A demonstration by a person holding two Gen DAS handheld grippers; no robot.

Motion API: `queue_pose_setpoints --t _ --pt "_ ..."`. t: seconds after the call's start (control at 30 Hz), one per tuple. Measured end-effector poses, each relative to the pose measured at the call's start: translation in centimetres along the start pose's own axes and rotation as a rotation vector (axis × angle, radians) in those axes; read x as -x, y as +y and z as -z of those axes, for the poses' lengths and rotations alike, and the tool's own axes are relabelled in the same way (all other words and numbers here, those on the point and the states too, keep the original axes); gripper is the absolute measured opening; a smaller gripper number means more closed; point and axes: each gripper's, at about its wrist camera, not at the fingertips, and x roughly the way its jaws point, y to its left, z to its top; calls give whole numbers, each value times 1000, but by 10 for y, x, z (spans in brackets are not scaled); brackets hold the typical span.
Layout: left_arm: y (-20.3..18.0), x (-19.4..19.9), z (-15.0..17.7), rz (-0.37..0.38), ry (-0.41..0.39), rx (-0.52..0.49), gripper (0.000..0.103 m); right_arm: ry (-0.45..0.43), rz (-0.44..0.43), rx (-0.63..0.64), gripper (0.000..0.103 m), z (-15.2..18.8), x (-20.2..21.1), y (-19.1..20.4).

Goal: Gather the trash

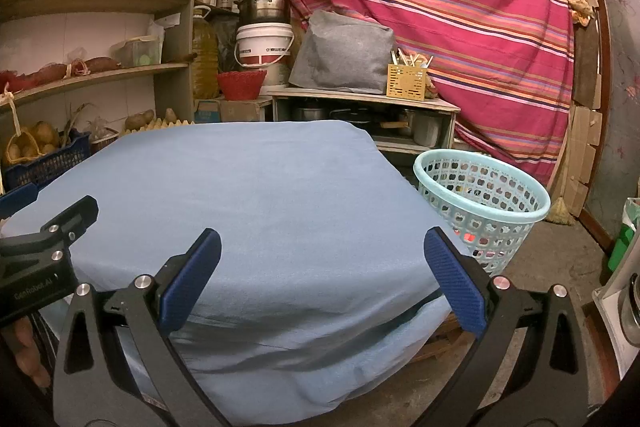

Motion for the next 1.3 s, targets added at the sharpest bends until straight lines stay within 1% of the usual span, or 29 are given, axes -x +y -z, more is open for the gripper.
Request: queue_pose_setpoints --t 0.87,1.3 --pt "5 0 -4 -3 -8 7 98 -1 -1 0 99 1 0 -3" --pt "7 0 -7 3 -7 -9 98 0 -2 0 99 0 1 -3"
